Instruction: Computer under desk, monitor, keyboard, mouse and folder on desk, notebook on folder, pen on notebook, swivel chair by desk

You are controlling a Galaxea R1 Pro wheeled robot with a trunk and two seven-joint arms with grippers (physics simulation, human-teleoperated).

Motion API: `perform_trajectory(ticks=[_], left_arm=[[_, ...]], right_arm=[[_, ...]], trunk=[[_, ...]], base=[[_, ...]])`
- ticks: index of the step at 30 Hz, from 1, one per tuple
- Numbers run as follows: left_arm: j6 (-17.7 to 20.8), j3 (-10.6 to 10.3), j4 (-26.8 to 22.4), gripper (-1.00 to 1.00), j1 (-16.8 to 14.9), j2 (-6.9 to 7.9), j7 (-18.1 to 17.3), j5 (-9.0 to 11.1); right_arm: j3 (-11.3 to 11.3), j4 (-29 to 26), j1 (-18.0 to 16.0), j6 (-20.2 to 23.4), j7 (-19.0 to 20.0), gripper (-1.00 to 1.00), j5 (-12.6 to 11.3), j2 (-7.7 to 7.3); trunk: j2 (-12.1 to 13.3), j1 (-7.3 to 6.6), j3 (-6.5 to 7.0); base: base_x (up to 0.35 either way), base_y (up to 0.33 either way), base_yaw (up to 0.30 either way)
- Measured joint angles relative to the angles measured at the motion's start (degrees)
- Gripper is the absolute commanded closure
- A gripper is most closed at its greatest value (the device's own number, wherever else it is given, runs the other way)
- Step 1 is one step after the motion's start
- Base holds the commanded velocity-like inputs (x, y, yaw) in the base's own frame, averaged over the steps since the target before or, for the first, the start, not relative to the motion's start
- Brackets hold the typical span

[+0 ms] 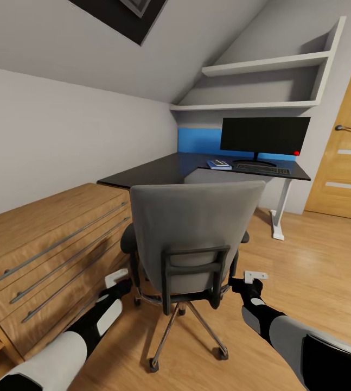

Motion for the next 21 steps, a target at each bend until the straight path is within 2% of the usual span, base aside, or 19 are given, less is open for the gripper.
perform_trajectory(ticks=[9,21], left_arm=[[0.1,2.1,-1.1,-1.00,0.0,-0.11,0.6,1.0],[0.1,2.6,-1.1,-1.00,0.0,-0.07,0.6,1.2]], right_arm=[[0.0,0.0,0.1,0.0,0.0,-1.00,0.0,0.00],[0.0,0.0,0.1,0.0,0.0,-1.00,0.0,0.02]], trunk=[[0.0,0.00,0.00],[0.0,0.00,0.26]], base=[[0.000,0.000,-0.002],[0.000,0.000,-0.102]])
